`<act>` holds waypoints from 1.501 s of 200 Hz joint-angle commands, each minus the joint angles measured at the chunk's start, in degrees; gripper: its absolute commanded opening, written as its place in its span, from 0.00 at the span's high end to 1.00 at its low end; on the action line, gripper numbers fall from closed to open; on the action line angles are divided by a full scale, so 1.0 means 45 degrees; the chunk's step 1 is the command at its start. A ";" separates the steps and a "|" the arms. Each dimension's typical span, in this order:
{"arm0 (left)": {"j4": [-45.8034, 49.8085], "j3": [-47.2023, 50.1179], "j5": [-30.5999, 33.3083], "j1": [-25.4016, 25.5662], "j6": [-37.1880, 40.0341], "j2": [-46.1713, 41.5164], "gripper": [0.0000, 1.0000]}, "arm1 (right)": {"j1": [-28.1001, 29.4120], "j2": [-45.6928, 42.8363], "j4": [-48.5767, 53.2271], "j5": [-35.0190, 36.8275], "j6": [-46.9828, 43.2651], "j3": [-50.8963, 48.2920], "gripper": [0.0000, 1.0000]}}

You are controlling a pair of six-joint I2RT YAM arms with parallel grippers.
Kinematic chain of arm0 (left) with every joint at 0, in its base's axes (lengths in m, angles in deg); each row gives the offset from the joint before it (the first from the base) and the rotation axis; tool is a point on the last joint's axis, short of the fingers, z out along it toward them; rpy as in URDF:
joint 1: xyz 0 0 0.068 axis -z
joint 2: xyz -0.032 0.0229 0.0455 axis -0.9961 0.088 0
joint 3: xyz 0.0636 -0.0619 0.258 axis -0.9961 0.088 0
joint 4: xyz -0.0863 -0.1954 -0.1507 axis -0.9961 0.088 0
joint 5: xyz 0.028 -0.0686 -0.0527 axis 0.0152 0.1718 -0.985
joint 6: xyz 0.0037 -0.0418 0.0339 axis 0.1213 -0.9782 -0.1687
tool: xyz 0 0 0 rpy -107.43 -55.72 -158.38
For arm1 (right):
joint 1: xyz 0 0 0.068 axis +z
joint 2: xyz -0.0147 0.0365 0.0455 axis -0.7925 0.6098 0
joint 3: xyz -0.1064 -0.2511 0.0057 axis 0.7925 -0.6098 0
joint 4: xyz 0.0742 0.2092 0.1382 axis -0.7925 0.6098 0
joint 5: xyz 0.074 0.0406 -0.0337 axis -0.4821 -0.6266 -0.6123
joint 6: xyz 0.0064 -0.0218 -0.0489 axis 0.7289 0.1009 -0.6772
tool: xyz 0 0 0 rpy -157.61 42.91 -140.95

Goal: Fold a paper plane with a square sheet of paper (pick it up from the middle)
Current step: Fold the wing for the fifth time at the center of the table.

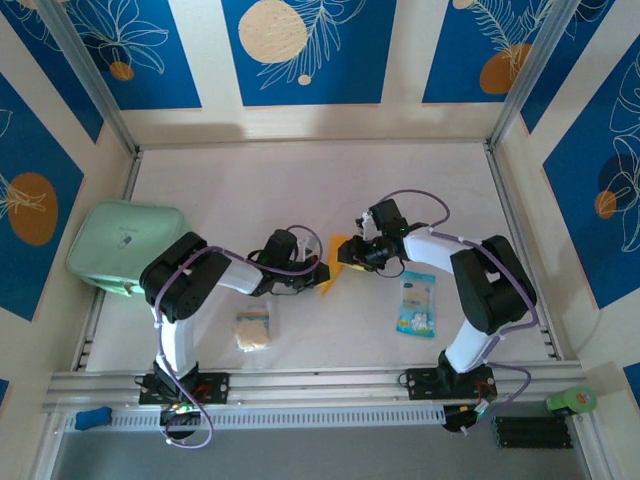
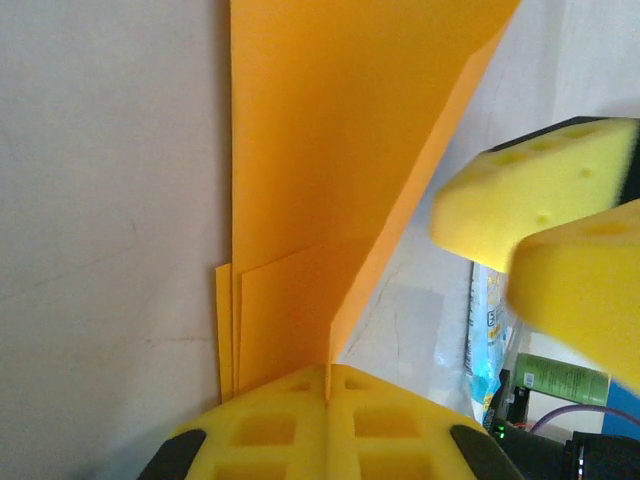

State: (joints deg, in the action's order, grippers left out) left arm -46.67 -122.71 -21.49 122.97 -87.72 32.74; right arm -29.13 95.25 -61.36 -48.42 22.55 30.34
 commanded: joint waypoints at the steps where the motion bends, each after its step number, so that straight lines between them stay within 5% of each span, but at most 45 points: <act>1: 0.1165 0.0478 0.0749 -0.0319 0.0048 0.0679 1.00 | -0.0262 -0.0088 -0.1977 -0.1857 0.0294 -0.0417 0.67; 74: 0.1135 0.0463 0.0671 -0.0313 0.0067 0.0723 1.00 | -0.0311 0.1075 -0.2598 -0.2601 0.0357 -0.0132 0.82; 196: 0.1094 0.0498 0.0611 -0.0312 0.0089 0.1055 0.89 | -0.0174 0.2185 -0.2593 -0.2899 0.0122 0.0370 0.82; 300: 0.1739 0.0370 0.0798 -0.0305 0.0228 0.1104 0.95 | -0.0097 0.2635 -0.1664 -0.2515 -0.0104 0.0844 0.83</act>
State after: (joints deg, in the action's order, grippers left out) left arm -47.98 -122.62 -23.23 122.36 -88.11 33.61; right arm -29.94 105.72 -71.46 -59.69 23.32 32.88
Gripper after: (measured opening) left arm 0.061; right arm 0.174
